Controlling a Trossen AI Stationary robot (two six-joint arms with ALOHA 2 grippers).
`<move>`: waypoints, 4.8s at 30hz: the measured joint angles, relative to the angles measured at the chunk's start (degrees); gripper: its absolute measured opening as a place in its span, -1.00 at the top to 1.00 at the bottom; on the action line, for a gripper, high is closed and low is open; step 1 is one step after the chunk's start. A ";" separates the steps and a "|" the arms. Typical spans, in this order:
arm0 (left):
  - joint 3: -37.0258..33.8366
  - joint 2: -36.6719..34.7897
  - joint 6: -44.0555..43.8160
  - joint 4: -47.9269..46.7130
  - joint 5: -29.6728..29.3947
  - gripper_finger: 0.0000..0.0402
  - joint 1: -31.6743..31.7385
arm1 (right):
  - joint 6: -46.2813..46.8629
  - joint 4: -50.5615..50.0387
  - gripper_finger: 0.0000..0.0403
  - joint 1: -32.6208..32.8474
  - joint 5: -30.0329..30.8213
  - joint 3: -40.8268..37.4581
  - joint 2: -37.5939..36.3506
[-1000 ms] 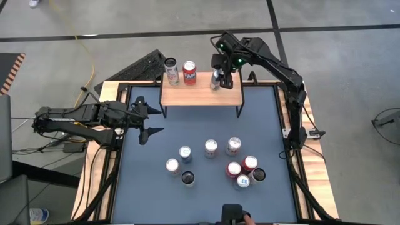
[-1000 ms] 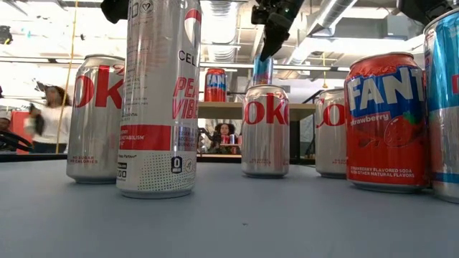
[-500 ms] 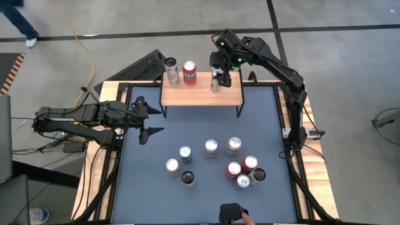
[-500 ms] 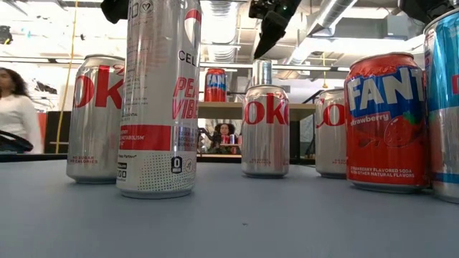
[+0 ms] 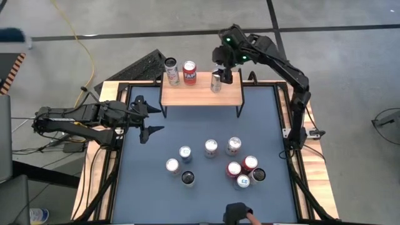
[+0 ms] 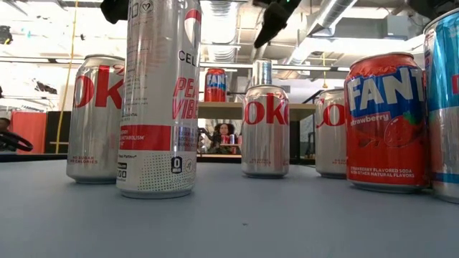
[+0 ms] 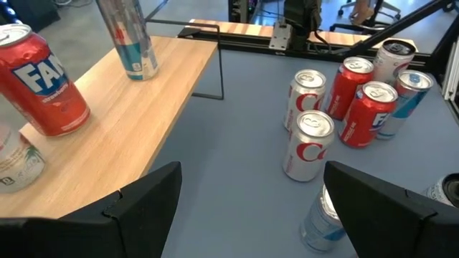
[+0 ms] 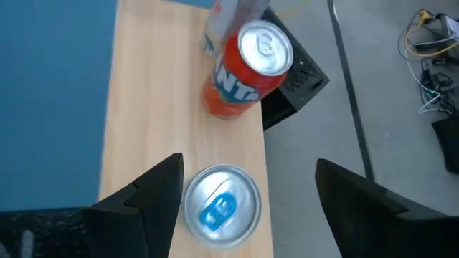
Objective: Place canned beverage on shelf
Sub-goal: Adjust the blue soda can
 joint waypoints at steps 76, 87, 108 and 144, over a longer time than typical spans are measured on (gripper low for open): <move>0.00 0.00 -1.02 2.29 0.22 -0.65 -0.02 | 24.57 66.89 -0.39 -8.36 13.37 -71.00 -27.91; 0.00 0.00 -0.57 2.29 -0.05 -0.65 -0.02 | 23.03 70.99 -0.39 -8.91 7.50 -70.38 -27.51; 0.00 0.13 -0.46 2.32 -1.11 -0.65 0.00 | 20.47 74.70 -0.39 -9.45 3.24 -70.46 -29.55; 0.00 0.15 0.02 2.05 -2.38 -0.65 0.00 | 25.19 76.14 -0.46 -2.79 7.43 -70.44 -20.03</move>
